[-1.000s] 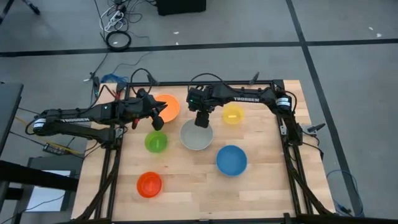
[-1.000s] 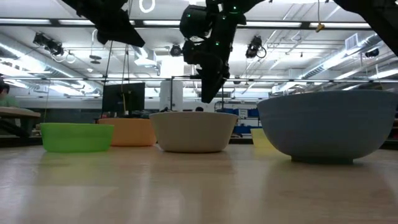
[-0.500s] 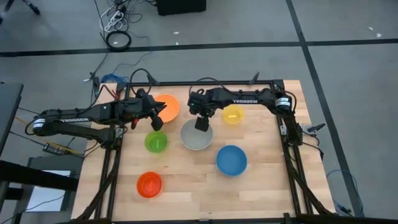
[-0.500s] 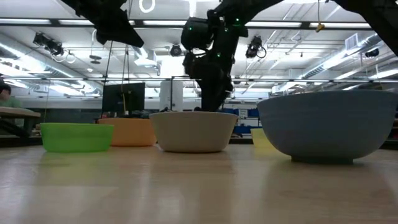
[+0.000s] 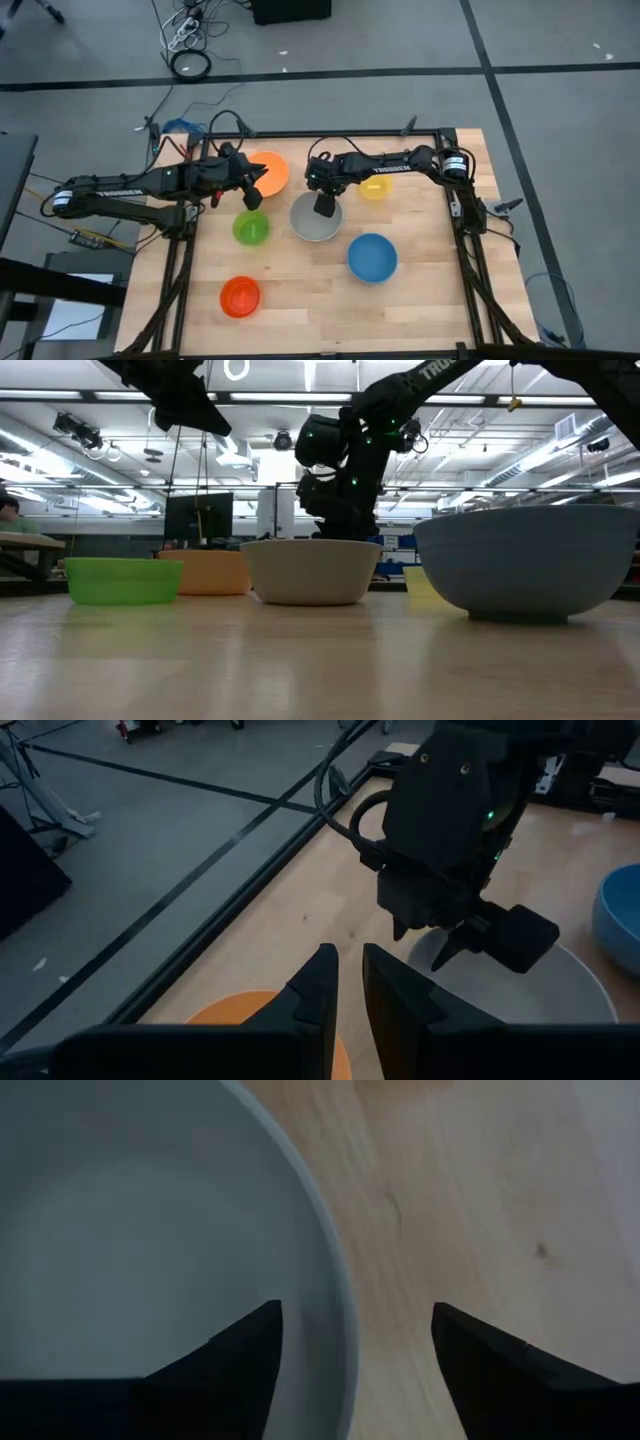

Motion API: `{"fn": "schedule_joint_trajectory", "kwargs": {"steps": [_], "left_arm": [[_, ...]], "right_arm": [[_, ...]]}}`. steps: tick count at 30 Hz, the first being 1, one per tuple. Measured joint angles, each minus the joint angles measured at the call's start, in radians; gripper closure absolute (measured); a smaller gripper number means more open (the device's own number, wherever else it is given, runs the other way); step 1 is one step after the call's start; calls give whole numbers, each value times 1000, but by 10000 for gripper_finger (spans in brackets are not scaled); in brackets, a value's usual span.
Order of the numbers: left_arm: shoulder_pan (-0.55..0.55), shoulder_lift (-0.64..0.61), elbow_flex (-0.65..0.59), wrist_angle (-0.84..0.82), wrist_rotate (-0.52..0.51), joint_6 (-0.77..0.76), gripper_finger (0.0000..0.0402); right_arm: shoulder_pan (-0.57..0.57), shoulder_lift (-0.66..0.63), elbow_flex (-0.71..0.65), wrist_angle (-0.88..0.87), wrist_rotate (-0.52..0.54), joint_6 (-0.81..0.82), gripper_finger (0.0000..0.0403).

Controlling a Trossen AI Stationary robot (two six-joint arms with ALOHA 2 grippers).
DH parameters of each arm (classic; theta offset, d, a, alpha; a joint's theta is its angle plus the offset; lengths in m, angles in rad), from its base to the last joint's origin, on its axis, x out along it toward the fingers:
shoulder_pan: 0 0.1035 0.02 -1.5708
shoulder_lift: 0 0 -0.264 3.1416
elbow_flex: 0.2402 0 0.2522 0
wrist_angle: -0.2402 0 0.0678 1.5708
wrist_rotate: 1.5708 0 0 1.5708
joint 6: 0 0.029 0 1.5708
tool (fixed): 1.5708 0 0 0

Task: Nest bowls inside each other
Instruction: Stack the gray bowl on top of the orange bowl

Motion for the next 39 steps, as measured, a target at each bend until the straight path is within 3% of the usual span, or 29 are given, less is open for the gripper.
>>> {"fn": "schedule_joint_trajectory", "kwargs": {"steps": [3, 7, 9, 17, 23, 27, 39], "left_arm": [[0, 0, 0, 0, 0, 0, 341], [0, 0, 0, 0, 0, 0, 341], [0, 0, 0, 0, 0, 0, 341], [0, 0, -1, 4, 0, 0, 341], [0, 0, -1, 107, -1, 30, 341], [0, 0, -1, 218, -1, 70, 341], [0, -10, -1, 495, 1, 103, 341]], "right_arm": [[-4, 0, 1, 13, 0, 0, 226], [-19, 0, 2, 5, -8, 1, 352], [-29, -3, 8, -6, -59, 1, 385], [-76, -39, 15, 13, -105, 12, 401], [-124, -62, 164, -11, -94, -5, 402], [-143, -48, 242, 69, -97, -5, 402], [-196, 36, 247, 413, -133, 105, 403]]}}
